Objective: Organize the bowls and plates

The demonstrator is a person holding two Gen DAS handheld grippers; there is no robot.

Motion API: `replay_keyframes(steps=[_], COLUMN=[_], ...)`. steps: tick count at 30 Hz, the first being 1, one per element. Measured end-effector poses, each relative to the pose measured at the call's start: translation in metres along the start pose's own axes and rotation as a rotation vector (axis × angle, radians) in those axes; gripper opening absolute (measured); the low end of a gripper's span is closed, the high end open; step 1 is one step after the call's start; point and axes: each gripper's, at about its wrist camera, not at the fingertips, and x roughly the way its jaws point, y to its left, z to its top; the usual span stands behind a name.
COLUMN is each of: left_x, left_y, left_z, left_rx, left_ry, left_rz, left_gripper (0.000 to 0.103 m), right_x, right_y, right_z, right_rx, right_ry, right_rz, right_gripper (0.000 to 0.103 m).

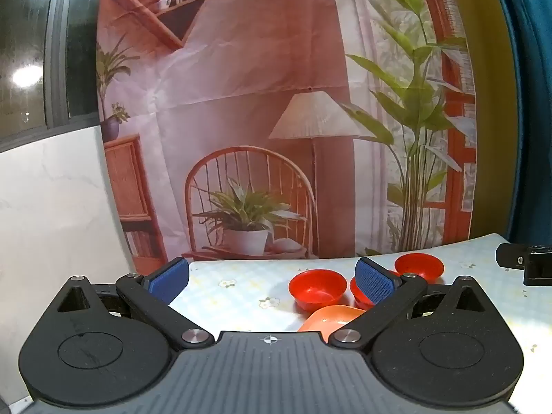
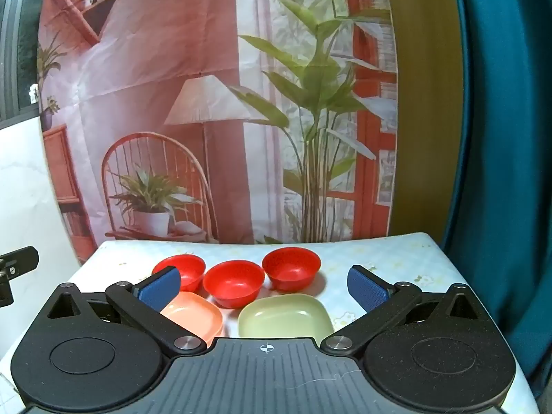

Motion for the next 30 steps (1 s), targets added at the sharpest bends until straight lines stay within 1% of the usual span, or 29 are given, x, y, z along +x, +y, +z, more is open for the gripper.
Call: replay_keyframes(steps=[2, 6, 11, 30], left_x=[0.0014, 0.0013, -0.0014, 0.0000], left_y=[0.0003, 0.0050, 0.0010, 0.0004], left_z=[0.0004, 0.0060, 0.0017, 0.0013], left_rx=[-0.004, -0.004, -0.009, -0.017], left_ry=[0.004, 0.010, -0.006, 0.000], left_rz=[-0.004, -0.005, 0.010, 0.017], left_gripper=[0.103, 0.103, 0.103, 0.103], right_x=[-0.0007, -0.0009, -0.0010, 0.0002], right_y=[0.0002, -0.0002, -0.0001, -0.0021], right_z=[0.0002, 0.0007, 0.0013, 0.0006], right_rx=[-0.012, -0.009, -0.008, -0.001], right_ry=[-0.014, -0.011, -0.011, -0.006], right_rz=[-0.006, -0.004, -0.003, -0.002], right_gripper=[0.103, 0.103, 0.103, 0.103])
